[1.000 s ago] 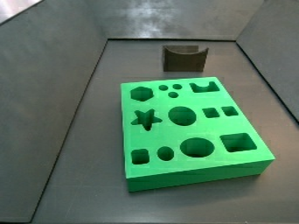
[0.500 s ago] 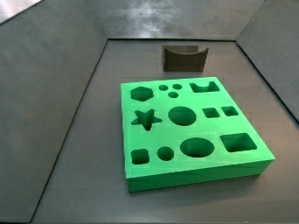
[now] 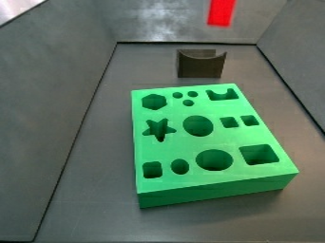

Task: Pick up the double-square object. Move up. Place the double-square object on the fixture. Regrasp the double-square object. Move to above the board. Insert the double-square object.
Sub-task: Insert the double-square object.

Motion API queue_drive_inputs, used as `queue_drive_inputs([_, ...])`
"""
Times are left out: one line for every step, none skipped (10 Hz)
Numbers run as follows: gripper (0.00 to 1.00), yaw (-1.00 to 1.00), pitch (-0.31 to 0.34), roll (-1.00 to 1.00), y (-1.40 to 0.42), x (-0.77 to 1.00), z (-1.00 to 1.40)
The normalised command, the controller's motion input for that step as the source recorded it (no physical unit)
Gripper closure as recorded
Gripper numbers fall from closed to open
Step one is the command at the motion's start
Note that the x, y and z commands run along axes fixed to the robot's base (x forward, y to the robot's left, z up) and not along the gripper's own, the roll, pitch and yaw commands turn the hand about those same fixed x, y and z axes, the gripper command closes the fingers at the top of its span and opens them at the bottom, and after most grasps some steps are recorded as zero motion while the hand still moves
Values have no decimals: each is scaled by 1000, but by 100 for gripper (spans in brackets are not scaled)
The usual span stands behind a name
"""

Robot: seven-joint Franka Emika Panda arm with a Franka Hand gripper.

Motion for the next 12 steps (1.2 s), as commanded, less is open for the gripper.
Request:
queue_drive_inputs([100, -660, -17, 109, -40, 446, -326])
queue_drive_inputs([100, -766, -36, 90, 0, 354, -357])
queue_drive_inputs([100, -814, -51, 97, 0, 303, -397])
queue_drive_inputs([100, -840, -53, 96, 0, 274, -394])
queue_drive_inputs([100, -829, -51, 76, 0, 294, -389])
queue_drive_inputs([100, -849, -49, 71, 0, 271, -380])
queue_drive_inputs([100, -883, -36, 56, 0, 231, -349])
queue_drive_inputs([100, -931, -30, 31, 0, 177, -309])
queue_drive_inputs([100, -1000, -26, 21, 0, 89, -294])
queue_drive_inputs([100, -1000, -27, 16, 0, 46, -291])
queue_drive_inputs([100, -1000, -26, 19, 0, 43, -291])
queue_drive_inputs([100, -1000, -23, 20, 0, 40, -294])
